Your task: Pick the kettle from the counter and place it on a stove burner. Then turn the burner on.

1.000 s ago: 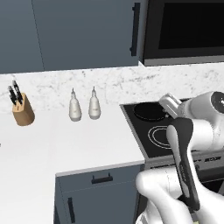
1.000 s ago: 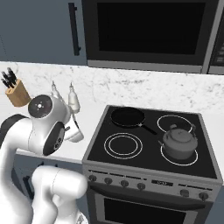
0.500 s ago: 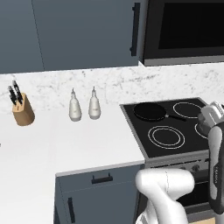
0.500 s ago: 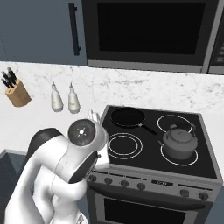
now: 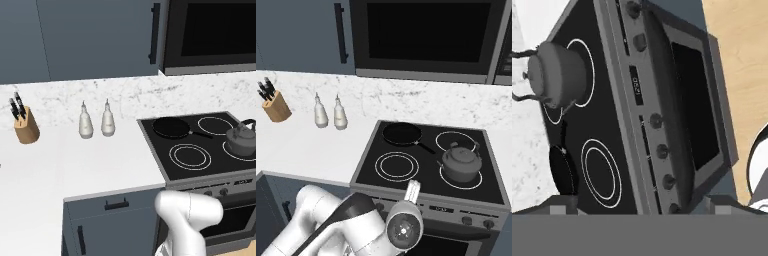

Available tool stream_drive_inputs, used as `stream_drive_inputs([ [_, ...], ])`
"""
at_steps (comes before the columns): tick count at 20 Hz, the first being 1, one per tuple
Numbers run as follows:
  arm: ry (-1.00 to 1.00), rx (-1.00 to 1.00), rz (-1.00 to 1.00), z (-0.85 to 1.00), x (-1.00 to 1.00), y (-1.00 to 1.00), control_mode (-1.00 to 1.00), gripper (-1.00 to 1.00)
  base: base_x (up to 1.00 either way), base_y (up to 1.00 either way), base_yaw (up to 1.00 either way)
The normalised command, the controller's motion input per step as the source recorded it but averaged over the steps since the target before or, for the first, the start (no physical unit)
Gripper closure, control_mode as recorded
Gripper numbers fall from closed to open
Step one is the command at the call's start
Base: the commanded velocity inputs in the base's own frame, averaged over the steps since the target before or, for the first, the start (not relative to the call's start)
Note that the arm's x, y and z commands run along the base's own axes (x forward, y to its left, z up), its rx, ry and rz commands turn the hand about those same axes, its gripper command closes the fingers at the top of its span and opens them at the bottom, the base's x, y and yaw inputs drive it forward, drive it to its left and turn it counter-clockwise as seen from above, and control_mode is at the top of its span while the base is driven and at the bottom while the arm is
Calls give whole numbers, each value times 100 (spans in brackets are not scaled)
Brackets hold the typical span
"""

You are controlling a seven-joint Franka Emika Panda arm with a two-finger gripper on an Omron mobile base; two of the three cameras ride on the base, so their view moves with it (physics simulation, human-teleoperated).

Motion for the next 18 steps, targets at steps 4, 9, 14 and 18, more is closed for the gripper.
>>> stream_drive_inputs([
  [4, -10, 91, -43, -79, -62, -60, -100, -100, 0, 0, 0],
  [9, -31, 100, -41, -15, -11, -4, -100, -100, 0, 0, 0],
  [14, -42, 100, -33, 0, 0, 14, -100, -100, 0, 0, 0],
  [18, -29, 97, -26, -18, 6, 49, -100, -100, 0, 0, 0],
])
